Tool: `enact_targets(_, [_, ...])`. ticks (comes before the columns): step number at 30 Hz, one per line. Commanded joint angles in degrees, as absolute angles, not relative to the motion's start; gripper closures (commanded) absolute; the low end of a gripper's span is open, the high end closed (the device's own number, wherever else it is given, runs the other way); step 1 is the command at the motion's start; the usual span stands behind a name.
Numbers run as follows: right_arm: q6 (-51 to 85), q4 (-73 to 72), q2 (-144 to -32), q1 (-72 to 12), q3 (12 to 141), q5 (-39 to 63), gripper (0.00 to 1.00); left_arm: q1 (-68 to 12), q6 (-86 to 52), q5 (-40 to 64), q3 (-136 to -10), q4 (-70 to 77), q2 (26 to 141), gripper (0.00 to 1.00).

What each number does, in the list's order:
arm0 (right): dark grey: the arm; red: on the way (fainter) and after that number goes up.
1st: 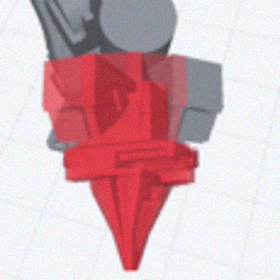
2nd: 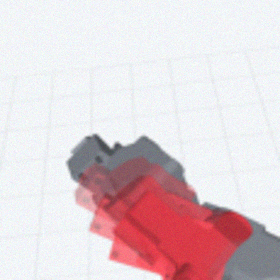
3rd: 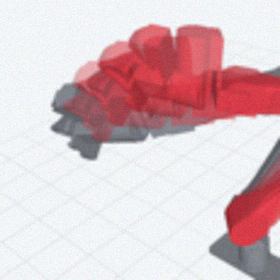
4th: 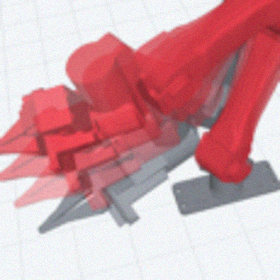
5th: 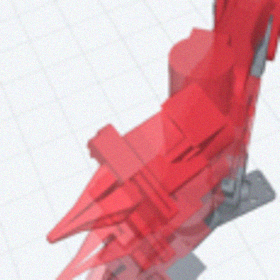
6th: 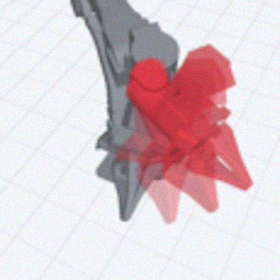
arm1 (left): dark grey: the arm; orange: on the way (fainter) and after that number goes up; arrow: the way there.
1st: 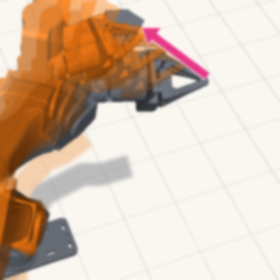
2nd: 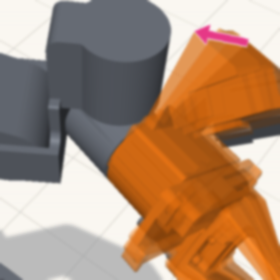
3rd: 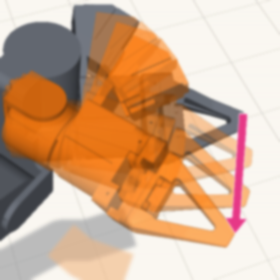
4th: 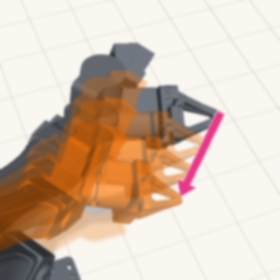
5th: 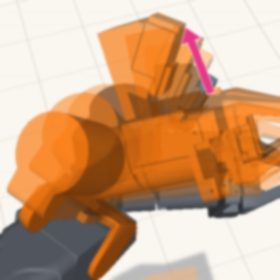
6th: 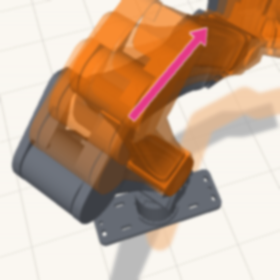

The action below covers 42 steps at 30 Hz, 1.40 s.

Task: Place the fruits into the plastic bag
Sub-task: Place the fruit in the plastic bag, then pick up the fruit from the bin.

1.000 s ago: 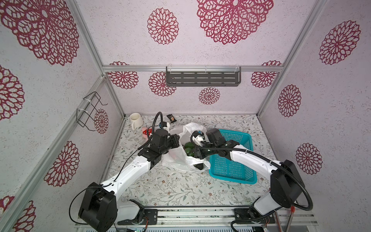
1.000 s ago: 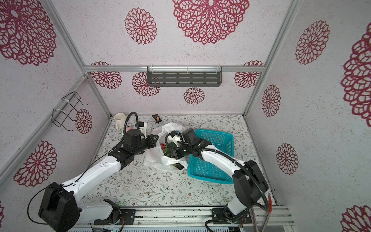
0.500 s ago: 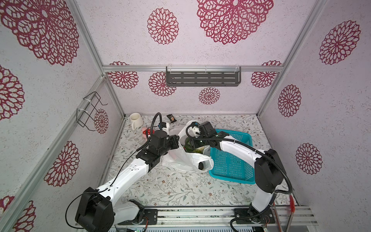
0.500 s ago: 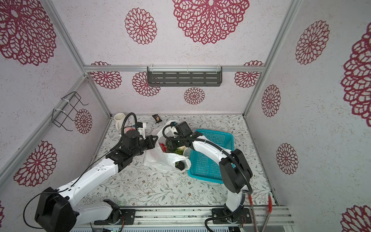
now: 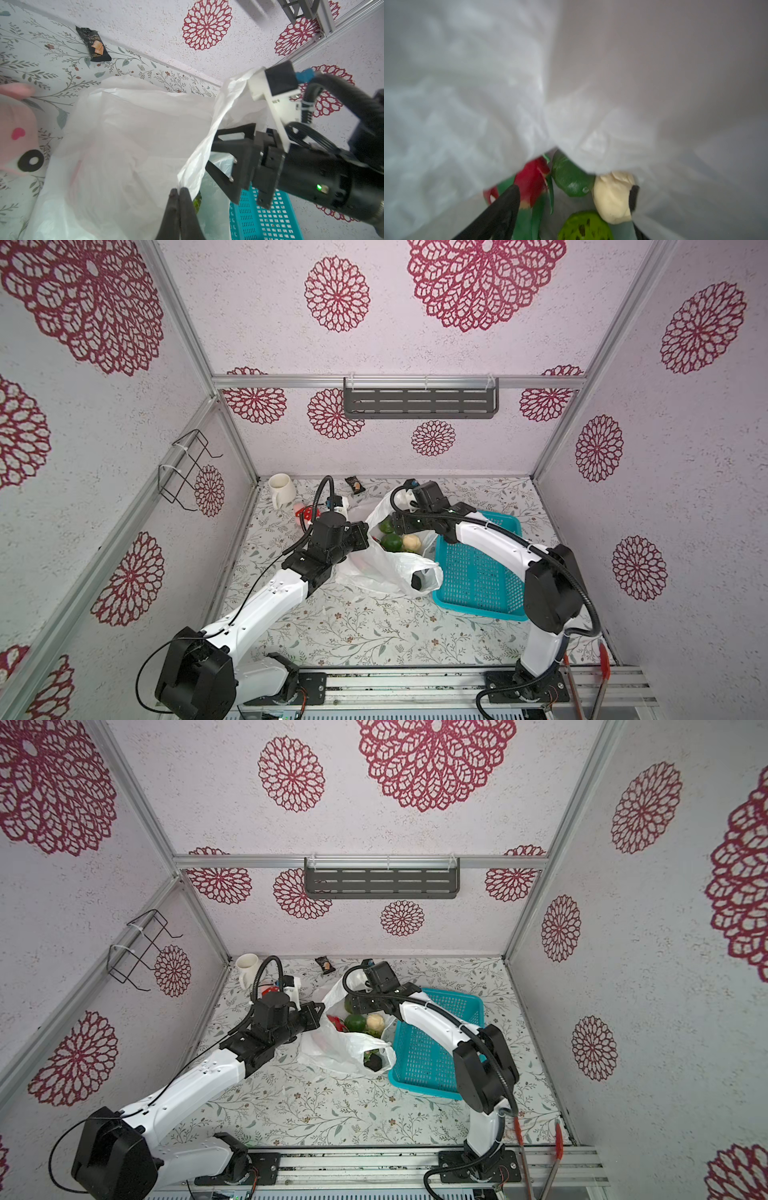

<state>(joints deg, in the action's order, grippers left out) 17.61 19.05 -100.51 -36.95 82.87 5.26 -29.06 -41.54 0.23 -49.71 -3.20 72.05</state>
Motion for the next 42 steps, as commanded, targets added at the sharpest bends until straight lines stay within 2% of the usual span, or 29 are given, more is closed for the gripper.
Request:
enact_targets(1, [17.57, 12.51, -88.97, -36.91, 77.78, 12.55, 0.15, -29.53, -41.11, -1.0, -49.35, -2.42, 73.36, 1.0])
enact_targets(5, [18.24, 7.82, -78.85, -36.84, 69.38, 18.33, 0.15, -29.54, -41.29, -0.76, -49.73, -2.21, 74.22, 1.0])
enact_targets(8, [18.34, 8.1, -72.79, -36.3, 65.96, 18.1, 0.14, -29.53, -41.31, -0.53, -50.16, -2.11, 74.87, 1.0])
enact_targets(11, [19.09, 9.2, -68.14, -33.82, 63.81, 14.65, 0.12, -29.54, -41.48, -0.05, -50.44, -1.85, 75.32, 1.0])
enact_targets(16, [26.0, 11.4, -65.48, -23.56, 60.08, 4.22, 0.07, -29.54, -41.57, 0.15, -50.93, -1.78, 75.76, 1.0])
enact_targets(21, [31.49, 19.58, -73.24, -18.04, 61.19, -2.85, 0.07, -29.53, -40.96, -0.11, -51.42, -2.63, 75.33, 1.0])
enact_targets(29, [35.61, 13.67, -87.89, -14.11, 60.39, 5.77, 0.11, -29.56, -40.24, -0.63, -51.77, -3.86, 74.29, 1.0])
enact_targets(33, [35.06, 14.07, -94.45, -13.71, 63.73, 7.03, 0.15, -29.54, -39.57, -1.08, -51.68, -4.22, 73.83, 1.0])
enact_targets(42, [31.92, 16.43, -105.31, -13.14, 71.11, 6.07, 0.16, -29.55, -39.38, -1.22, -51.07, -3.95, 74.03, 1.0])
